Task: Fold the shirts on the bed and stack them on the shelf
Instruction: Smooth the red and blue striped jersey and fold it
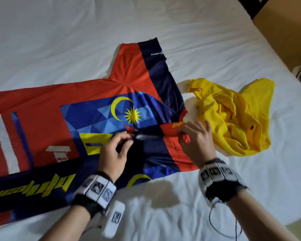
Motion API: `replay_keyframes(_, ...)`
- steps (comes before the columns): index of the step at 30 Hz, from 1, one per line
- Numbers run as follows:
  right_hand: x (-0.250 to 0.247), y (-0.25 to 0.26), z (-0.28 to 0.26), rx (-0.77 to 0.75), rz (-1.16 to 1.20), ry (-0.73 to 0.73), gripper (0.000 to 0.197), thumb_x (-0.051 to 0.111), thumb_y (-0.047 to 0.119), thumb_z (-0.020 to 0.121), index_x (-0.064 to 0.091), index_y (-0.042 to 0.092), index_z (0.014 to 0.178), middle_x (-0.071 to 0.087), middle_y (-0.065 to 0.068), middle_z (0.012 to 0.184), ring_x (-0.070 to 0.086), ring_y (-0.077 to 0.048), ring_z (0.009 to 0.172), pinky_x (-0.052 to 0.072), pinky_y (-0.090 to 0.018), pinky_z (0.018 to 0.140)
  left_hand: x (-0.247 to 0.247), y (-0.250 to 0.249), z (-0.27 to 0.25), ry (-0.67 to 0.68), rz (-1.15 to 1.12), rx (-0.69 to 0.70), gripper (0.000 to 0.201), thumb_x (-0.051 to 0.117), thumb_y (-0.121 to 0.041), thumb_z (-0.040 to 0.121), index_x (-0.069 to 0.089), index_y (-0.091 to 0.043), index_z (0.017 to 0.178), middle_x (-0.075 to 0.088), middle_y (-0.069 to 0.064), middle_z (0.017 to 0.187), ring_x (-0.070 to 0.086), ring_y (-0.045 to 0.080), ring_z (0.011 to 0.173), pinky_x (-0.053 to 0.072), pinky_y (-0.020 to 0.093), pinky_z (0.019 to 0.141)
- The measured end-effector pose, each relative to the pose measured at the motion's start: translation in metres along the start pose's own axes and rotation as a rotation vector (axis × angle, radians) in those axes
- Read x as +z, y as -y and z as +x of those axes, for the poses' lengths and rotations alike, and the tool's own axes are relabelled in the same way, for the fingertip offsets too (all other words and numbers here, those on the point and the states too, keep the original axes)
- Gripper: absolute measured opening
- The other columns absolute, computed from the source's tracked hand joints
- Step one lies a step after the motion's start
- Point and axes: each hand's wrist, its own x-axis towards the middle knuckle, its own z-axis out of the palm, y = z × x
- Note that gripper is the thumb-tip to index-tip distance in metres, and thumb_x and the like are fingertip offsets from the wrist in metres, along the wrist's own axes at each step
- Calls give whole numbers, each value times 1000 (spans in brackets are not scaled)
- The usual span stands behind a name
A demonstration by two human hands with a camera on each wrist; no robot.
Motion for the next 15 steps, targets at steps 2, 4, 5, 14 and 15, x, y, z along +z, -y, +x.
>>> replay_keyframes(2,8,4,-38,50,-76,89,22,50,22,68,66,26,83,64,6,89,61,-26,92,32,-71,97,-2,17,-28,83,138,83,6,61,-18,85,67,-19,87,64,-11,120,49,7,127,34,19,107)
replay_keyframes(4,17,15,-67,146,-150,210,42,55,19,56,63,29,97,61,5,110,56,-28,110,23,-76,100,-6,30,-49,135,216,102,12,62,-17,83,72,-19,90,56,0,135,36,14,139,27,25,115)
replay_keyframes(5,21,22,-78,170,-133,226,56,57,17,49,61,28,103,57,4,121,51,-28,120,19,-76,101,-10,33,-56,127,250,122,16,61,-20,84,72,-19,95,53,2,139,33,17,142,27,32,116)
replay_keyframes(14,83,148,-61,-148,327,199,41,45,12,70,59,20,107,58,2,124,48,-24,124,35,-57,106,-97,67,-64,-49,780,61,45,38,-21,83,67,-12,117,57,8,132,54,31,122,34,61,103)
replay_keyframes(15,91,160,-55,-201,312,206,40,47,12,70,61,20,107,59,1,122,51,-26,118,39,-54,101,-116,73,-63,-67,845,47,46,38,-20,81,67,-12,116,60,8,127,56,30,117,34,62,101)
